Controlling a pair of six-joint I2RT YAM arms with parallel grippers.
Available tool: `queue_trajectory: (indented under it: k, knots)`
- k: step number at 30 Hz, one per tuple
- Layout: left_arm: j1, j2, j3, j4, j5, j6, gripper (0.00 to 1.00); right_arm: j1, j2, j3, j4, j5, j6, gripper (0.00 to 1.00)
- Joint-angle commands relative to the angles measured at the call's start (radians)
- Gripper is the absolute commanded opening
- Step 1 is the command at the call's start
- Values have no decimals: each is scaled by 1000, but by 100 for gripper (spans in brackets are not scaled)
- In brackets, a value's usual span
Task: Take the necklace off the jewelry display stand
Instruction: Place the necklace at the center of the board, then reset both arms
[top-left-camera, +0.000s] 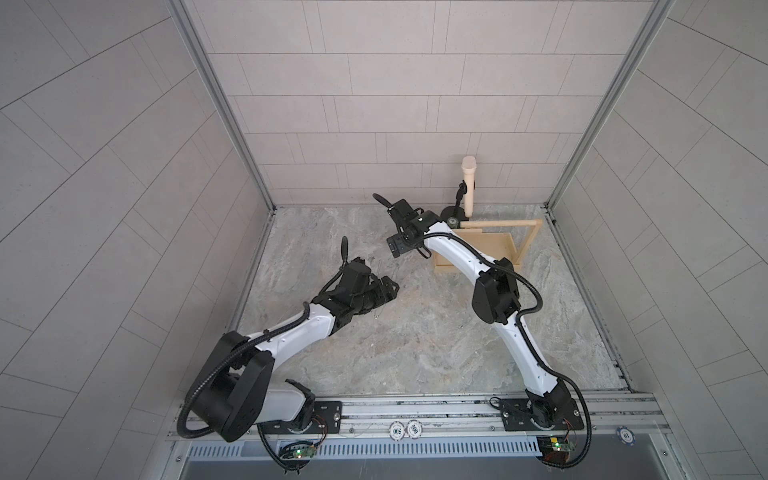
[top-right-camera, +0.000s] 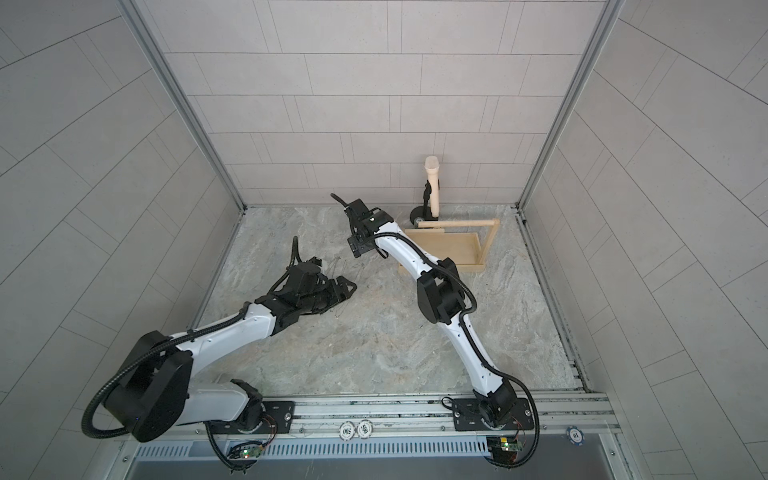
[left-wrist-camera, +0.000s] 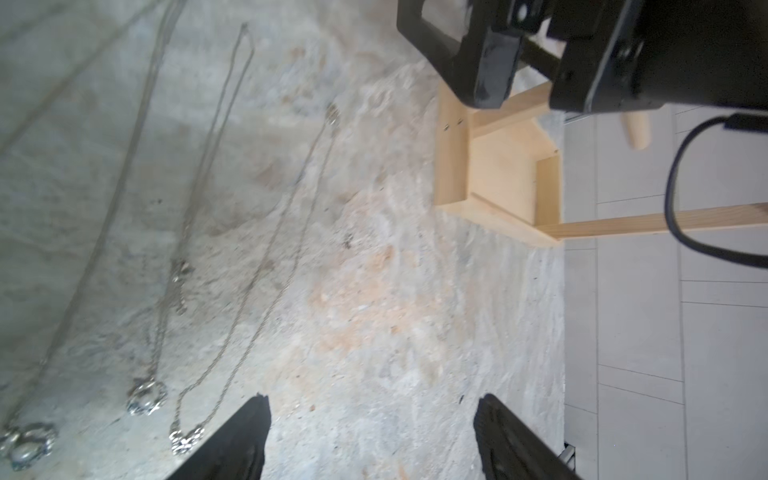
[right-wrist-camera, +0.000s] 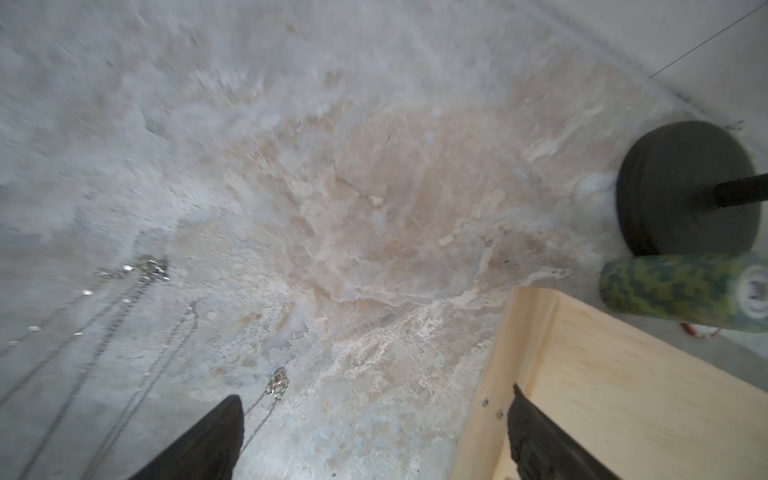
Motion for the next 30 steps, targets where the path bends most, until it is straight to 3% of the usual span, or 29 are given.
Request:
queue_trajectory:
  k: [1, 3, 5, 7, 11, 14, 16, 20, 24, 27, 30]
  knots:
    - [5, -28, 57, -95, -45, 82, 85, -23, -183, 26, 2, -38, -1, 100]
    - [11, -54, 90, -156, -96, 130, 87, -38, -252, 17, 4, -45, 4, 100]
    - [25, -92, 108, -197, -188, 191, 99, -60, -331, -26, 22, -35, 8, 100]
    - [85, -129, 150, -249, -230, 244, 100, -91, -420, -103, 52, -12, 16, 100]
    - [245, -177, 224, -294, -354, 349, 100, -184, -674, -446, 212, 75, 45, 100]
    - [354, -176, 233, -260, -471, 391, 100, -300, -887, -761, 374, 61, 124, 100]
    - [427, -167, 205, -205, -495, 382, 100, -363, -1011, -949, 470, 94, 174, 100]
    - [460, -158, 61, 8, -714, 473, 100, -421, -1195, -1257, 591, 251, 174, 100]
    - [475, -115, -70, 178, -900, 590, 100, -434, -1270, -1493, 690, 367, 151, 100]
    - [477, -59, -128, 257, -963, 639, 100, -434, -1262, -1621, 758, 432, 128, 100]
    - [483, 11, -178, 360, -947, 677, 100, -434, -1222, -1730, 850, 476, 115, 100]
